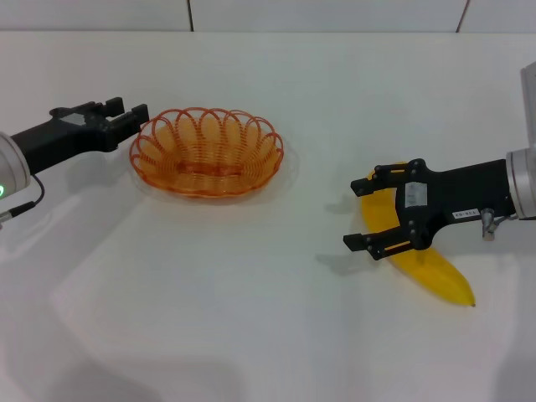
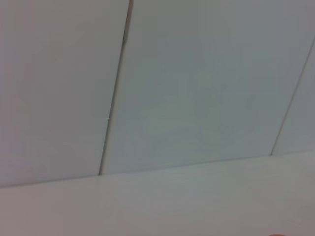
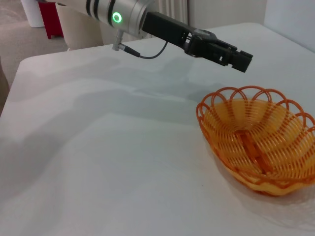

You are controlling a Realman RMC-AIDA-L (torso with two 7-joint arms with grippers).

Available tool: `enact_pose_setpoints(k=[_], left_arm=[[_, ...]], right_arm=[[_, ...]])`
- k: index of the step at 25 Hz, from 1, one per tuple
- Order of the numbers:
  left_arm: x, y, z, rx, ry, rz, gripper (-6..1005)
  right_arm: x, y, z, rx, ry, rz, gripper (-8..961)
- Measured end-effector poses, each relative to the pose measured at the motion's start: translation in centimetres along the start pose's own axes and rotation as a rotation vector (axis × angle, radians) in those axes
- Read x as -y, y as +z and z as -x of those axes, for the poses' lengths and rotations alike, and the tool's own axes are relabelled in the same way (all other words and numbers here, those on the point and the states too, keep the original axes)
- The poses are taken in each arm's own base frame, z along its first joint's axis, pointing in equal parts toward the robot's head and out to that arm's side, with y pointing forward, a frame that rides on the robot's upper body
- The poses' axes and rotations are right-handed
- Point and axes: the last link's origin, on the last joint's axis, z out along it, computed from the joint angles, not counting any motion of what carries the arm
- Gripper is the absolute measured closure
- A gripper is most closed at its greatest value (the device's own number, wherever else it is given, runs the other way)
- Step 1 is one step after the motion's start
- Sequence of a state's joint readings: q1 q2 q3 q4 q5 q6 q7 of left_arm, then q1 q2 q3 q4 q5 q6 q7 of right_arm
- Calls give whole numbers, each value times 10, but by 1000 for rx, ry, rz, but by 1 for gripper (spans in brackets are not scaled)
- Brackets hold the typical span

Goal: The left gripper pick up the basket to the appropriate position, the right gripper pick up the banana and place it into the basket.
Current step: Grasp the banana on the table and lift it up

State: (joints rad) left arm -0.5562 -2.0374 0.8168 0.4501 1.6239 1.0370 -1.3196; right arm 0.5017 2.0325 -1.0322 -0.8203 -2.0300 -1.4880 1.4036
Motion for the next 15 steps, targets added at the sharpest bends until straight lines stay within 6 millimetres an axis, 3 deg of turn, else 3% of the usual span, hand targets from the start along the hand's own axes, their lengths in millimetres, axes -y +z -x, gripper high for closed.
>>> enact_pose_setpoints(k=[8, 15], left_arm=[[2, -9, 8, -9, 85, -8, 530], [-9, -28, 28, -21, 180, 52, 534]], right_arm=[[-3, 3, 1, -8, -14, 19, 71], [-7, 3, 7, 22, -23, 49, 71]])
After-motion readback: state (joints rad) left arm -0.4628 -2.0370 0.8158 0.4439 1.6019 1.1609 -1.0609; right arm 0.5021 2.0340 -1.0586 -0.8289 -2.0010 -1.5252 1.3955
